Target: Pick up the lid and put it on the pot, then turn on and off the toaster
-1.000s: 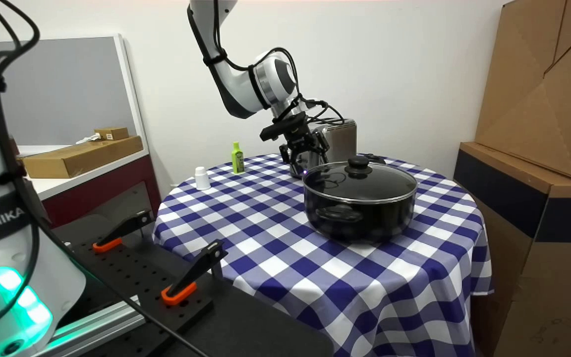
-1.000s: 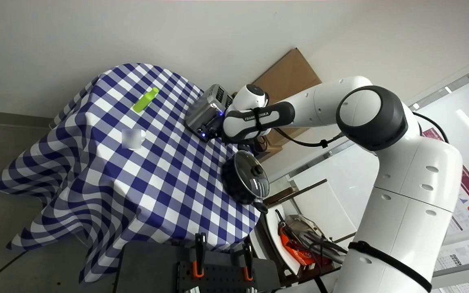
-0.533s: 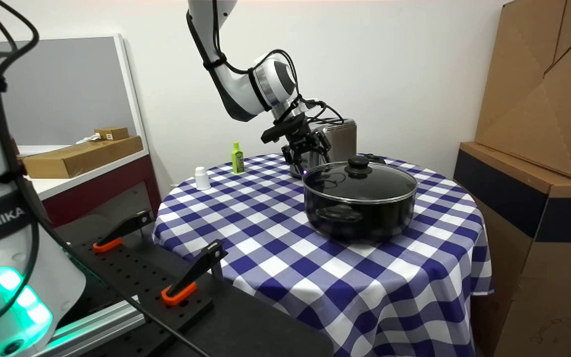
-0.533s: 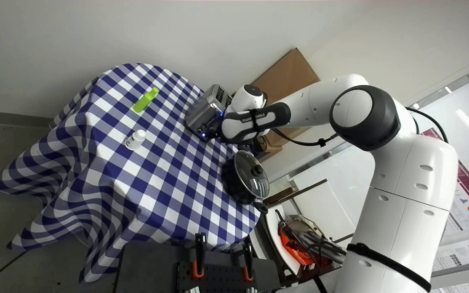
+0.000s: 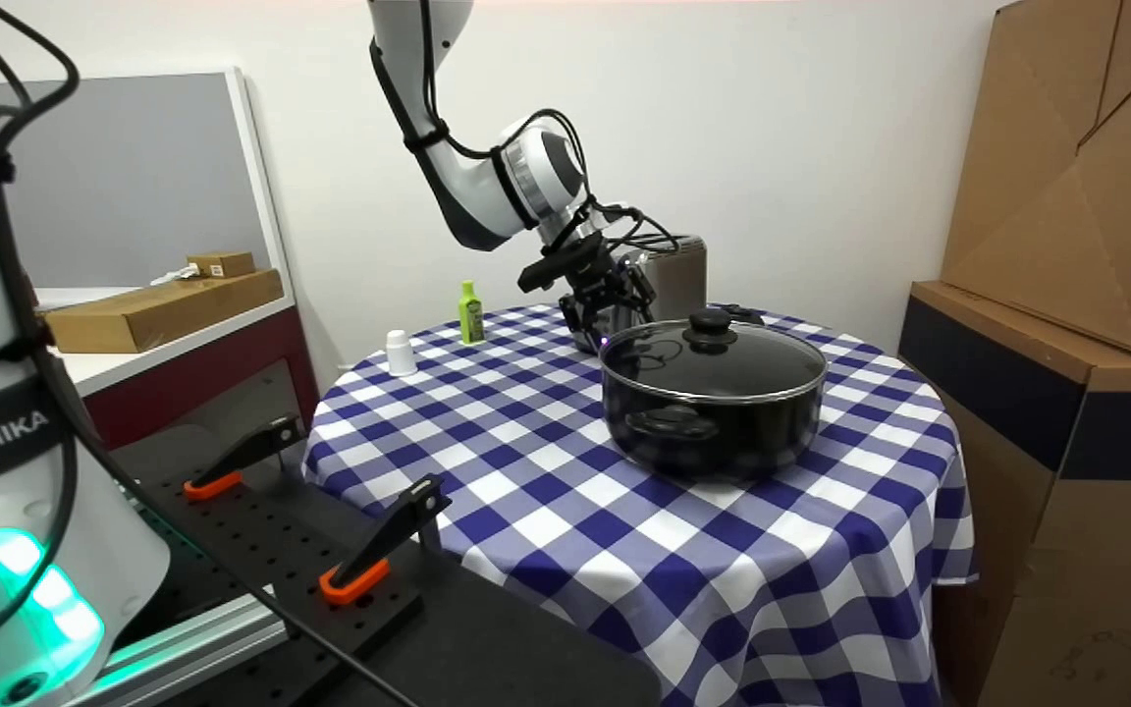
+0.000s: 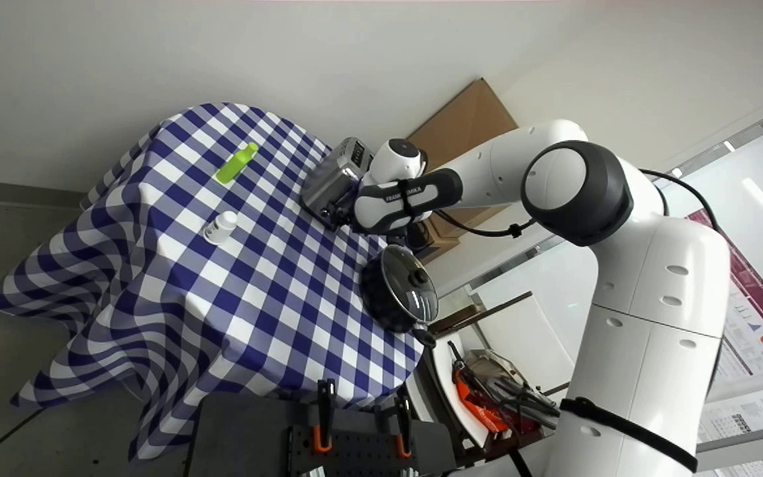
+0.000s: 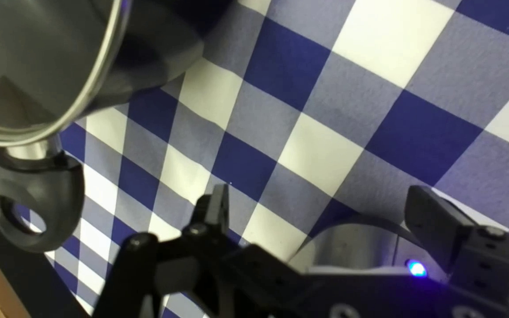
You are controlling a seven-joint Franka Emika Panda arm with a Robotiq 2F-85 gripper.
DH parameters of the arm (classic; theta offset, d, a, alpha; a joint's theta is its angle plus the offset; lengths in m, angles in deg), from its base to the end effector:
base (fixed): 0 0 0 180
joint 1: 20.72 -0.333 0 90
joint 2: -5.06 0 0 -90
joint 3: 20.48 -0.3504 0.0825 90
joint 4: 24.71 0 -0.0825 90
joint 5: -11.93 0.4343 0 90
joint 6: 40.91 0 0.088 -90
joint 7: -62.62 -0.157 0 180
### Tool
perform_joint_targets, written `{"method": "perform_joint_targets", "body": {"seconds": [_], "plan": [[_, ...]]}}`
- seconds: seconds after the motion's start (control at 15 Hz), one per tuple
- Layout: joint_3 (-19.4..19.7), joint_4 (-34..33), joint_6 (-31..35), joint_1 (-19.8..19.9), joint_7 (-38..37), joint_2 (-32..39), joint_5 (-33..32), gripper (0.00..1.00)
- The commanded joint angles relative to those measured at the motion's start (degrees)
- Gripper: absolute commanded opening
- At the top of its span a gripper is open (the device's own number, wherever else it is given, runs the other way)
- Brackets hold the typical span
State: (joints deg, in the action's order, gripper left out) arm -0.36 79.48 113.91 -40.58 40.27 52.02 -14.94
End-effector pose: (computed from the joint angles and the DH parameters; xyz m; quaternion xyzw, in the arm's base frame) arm 0.7036 0.0037 0.0493 0.9702 0.0708 0.0757 0.2192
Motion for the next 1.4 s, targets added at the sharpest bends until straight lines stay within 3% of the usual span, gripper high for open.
{"method": "perform_joint_targets", "body": {"seconds": [0.0, 1.33], "plan": [[1.7, -2.08, 1.45, -1.31, -2.05, 1.82, -0.63, 1.0], [0.85, -1.87, 7.38, -0.03, -0.67, 2.35, 1.94, 1.0]]}}
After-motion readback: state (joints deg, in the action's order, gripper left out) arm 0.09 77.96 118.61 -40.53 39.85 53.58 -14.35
